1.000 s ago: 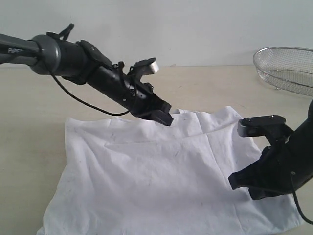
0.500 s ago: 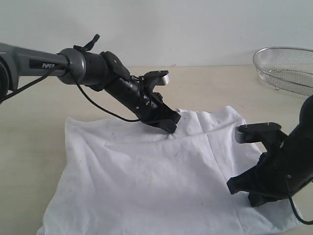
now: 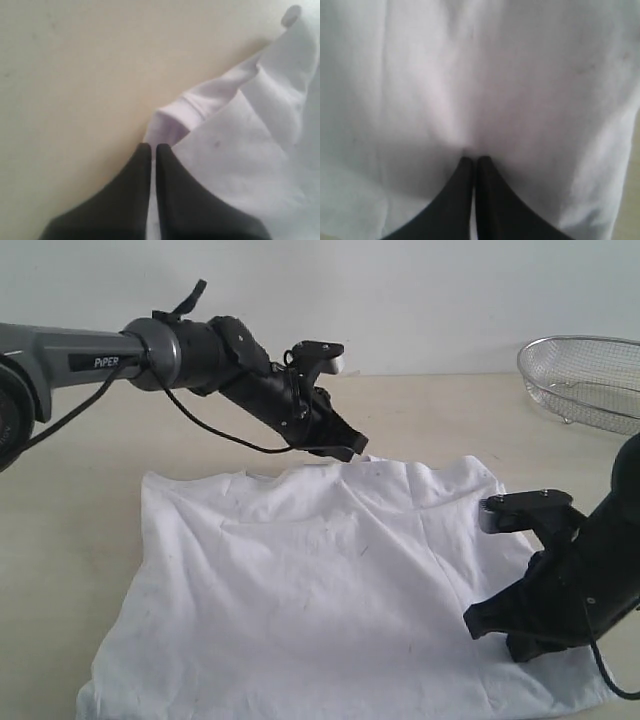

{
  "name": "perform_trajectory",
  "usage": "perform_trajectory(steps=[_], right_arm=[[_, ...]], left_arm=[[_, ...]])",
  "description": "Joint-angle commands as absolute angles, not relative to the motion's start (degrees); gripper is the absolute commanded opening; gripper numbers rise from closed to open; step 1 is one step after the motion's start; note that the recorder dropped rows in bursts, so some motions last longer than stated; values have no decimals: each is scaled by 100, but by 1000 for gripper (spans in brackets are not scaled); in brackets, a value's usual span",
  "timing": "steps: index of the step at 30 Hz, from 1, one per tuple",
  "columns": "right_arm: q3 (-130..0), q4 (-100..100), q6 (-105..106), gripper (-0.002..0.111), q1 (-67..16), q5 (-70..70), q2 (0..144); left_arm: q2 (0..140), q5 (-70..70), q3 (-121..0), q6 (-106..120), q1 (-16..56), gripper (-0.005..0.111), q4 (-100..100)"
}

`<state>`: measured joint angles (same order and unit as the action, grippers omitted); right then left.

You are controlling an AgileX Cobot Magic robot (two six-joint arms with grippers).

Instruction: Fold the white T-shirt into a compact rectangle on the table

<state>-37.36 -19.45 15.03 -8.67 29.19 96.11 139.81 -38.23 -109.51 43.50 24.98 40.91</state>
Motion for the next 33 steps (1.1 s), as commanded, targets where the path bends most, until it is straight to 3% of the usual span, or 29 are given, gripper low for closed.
perform_trajectory(steps=[1, 4, 6, 8, 11, 12, 14, 17, 23, 33], right_arm=[[-3668, -1882, 1559, 0, -857, 2730, 9044], [-3668, -1017, 867, 0, -783, 2305, 8315], [-3671, 248, -518, 0, -245, 1996, 8020], [-3925, 949, -1352, 0, 1030, 2186, 8118], [-4672, 0, -247, 0, 1740, 3172, 8718], [-5085, -919, 1169, 0, 1839, 3802, 9078], [-5852, -2643, 3513, 0, 1922, 5345, 9782], [-6628, -3544, 4885, 0, 1950, 6996, 10473], [-6868, -3854, 5752, 0, 1950, 6996, 11182], [-6868, -4162, 7042, 0, 1980, 6996, 11732]], left_arm=[[13183, -4193, -11055, 4024, 2351, 5, 3542], [12648, -4999, -11013, 3107, 2042, 5, 2470], [12392, -5794, -10672, 2861, 1744, 5, 2303], [12003, -5793, -9634, 2878, 1370, 5, 2942], [11312, -5147, -7965, 3649, 1172, 5, 3957], [11008, -4672, -7286, 3780, 1172, 5, 4270], [10511, -3905, -6153, 4041, 1184, 5, 4912], [9860, -3653, -4927, 5257, 1184, 5, 6065], [9142, -3123, -3601, 7201, 1184, 5, 7961], [9107, -2986, -3083, 7759, 1142, 5, 8009]])
